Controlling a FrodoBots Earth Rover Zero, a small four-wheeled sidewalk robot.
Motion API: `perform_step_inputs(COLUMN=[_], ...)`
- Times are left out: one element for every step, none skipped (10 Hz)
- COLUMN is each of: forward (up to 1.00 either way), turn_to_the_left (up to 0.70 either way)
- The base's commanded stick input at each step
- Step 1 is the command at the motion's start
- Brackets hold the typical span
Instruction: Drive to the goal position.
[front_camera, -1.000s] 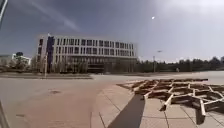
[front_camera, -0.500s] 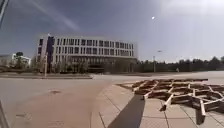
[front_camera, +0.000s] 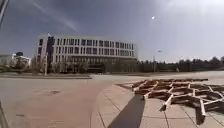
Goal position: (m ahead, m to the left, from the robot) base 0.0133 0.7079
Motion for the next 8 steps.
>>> perform_step_inputs(forward=[0.05, 0.05, 0.05, 0.05, 0.05, 0.05, 0.05, 0.05], turn_to_the_left=[0.0, 0.0, 0.0, 0.0, 0.0, 0.0, 0.0, 0.0])
